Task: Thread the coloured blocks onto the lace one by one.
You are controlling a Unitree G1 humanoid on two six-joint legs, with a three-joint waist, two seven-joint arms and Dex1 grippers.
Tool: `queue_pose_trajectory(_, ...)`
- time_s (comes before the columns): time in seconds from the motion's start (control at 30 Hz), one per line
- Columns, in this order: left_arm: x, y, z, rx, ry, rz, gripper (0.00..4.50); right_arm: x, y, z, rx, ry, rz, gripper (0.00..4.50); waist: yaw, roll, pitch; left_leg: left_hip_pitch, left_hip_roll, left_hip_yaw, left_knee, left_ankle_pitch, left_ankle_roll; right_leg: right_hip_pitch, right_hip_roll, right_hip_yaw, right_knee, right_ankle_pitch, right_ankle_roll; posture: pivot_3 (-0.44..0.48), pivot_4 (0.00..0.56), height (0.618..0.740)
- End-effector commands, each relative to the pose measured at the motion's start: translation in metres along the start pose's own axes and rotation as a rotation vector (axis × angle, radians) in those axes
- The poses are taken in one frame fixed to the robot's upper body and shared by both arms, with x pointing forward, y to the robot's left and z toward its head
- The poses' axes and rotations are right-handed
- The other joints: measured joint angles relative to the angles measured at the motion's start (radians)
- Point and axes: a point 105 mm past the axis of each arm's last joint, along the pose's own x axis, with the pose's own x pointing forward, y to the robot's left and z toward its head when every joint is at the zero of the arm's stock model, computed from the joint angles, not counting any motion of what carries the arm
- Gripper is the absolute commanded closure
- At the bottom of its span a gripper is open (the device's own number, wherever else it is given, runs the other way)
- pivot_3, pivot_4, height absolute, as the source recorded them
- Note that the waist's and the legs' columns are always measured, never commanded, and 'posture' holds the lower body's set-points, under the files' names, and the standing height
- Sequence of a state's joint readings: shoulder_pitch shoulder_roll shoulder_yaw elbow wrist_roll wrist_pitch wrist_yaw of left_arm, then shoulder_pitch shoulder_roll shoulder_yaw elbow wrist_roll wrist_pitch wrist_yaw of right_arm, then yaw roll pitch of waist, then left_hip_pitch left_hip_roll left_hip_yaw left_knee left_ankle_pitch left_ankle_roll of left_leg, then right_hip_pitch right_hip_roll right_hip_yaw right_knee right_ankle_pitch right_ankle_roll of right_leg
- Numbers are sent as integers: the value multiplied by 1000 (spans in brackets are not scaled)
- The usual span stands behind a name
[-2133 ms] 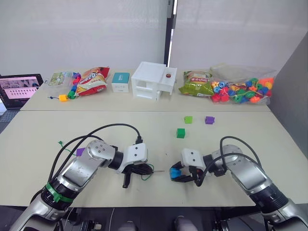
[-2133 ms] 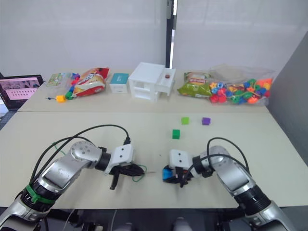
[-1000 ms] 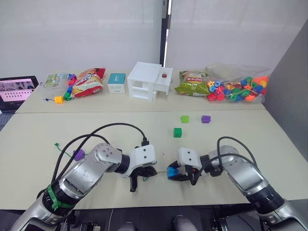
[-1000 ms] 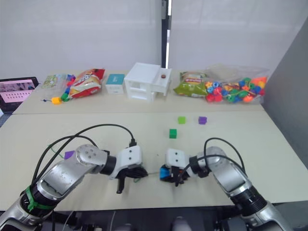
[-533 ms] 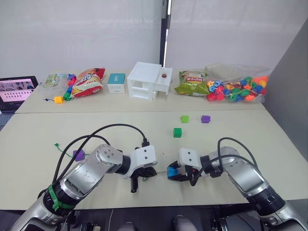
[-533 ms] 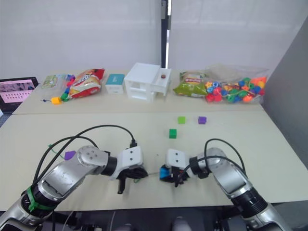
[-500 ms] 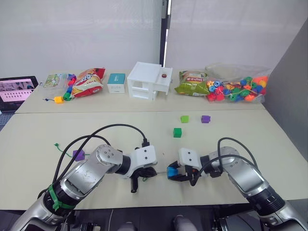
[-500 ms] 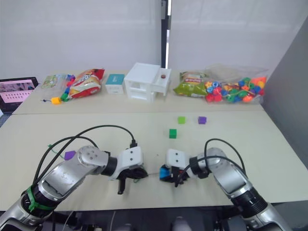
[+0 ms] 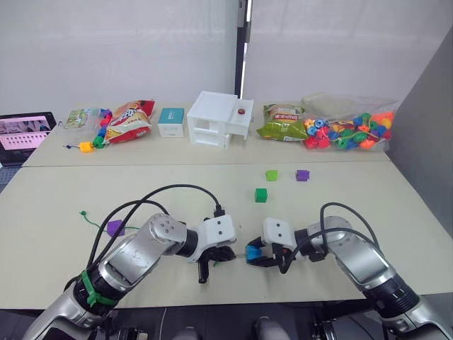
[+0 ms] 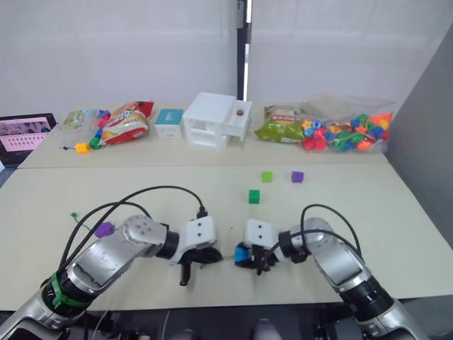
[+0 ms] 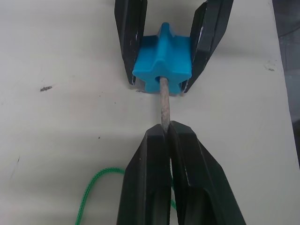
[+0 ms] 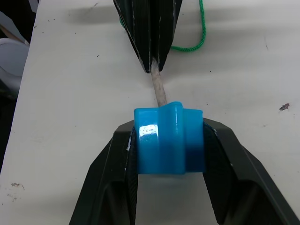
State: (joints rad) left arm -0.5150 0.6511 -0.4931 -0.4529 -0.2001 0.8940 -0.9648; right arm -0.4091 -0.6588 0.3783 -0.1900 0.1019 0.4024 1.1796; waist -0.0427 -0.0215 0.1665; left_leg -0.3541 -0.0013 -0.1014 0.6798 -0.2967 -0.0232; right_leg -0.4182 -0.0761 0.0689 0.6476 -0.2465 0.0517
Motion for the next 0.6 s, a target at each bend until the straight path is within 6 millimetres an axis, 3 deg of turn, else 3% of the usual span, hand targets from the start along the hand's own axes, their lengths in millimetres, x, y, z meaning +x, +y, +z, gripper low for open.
queue_pose_trajectory(0.03,2,1,9,35,-29,5,4475,6,7,-4,29,4,27,3142,0,0,0,0,0,0,0,0,0,0,0,0,0,0,0,0,150,740)
queue_pose_trajectory(0.47,35,-2,34,27,-187,-50,4475,9,7,0,33,-5,26,3142,15,0,0,2,-1,0,1,0,0,4,-1,0,-1,0,0,0,150,740)
queue_pose_trajectory(0.57,33,1,35,20,-214,-42,4475,9,6,-1,37,-3,16,3142,21,0,0,5,-1,0,1,0,0,11,-1,-1,-7,0,1,0,150,740)
queue_pose_trajectory(0.6,26,3,33,21,-222,-41,4163,9,6,-2,42,-1,9,3142,22,0,0,7,-1,0,1,0,0,13,-1,0,-7,0,1,0,150,740)
